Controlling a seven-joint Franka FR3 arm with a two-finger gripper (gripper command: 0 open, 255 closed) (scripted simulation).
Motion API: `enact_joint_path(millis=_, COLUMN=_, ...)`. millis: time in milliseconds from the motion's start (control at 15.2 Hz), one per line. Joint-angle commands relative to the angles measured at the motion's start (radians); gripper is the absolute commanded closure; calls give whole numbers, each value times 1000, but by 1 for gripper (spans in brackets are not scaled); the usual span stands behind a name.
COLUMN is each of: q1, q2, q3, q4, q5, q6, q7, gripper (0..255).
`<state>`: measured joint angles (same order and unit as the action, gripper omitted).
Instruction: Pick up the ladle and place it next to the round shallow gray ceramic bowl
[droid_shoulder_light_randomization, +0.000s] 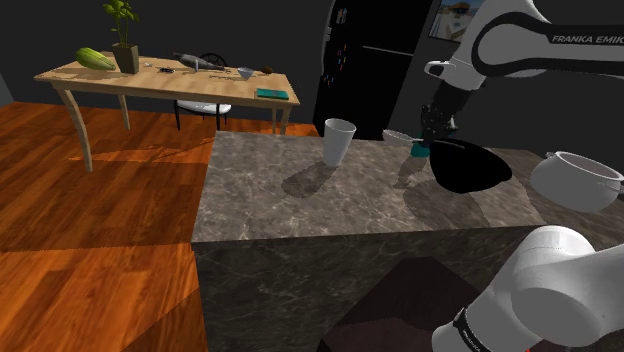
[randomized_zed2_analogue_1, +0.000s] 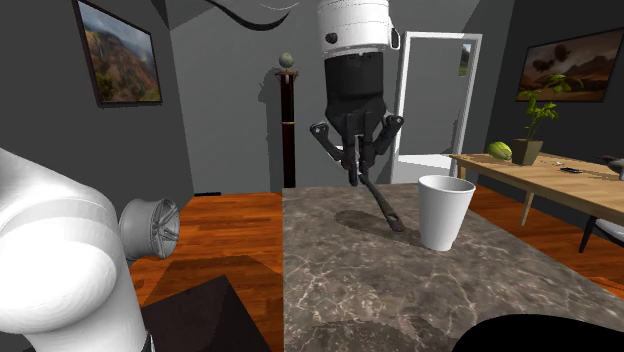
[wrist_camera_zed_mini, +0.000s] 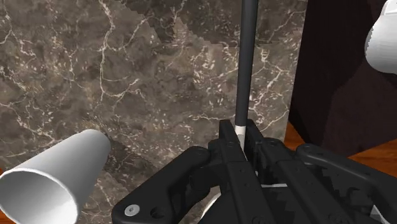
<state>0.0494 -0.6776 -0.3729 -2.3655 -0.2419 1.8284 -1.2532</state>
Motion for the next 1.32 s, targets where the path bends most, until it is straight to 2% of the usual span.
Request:
enact_joint_path(millis=0, q1=-21, q2=-29, q3=-29, q4=-4, q5=-22, q6=-19, q7=-42, gripper=255)
enact_joint_path(millis=198, q1=-54, q2=-58, q3=-85, q4=-4, q5=-58, q6=-36, q7=-112, gripper=255)
enact_joint_path(millis=1254, q1=-73, q2=-45, q3=-144, q4=-204, q5=-108, q6=178, q7=-103, gripper=255)
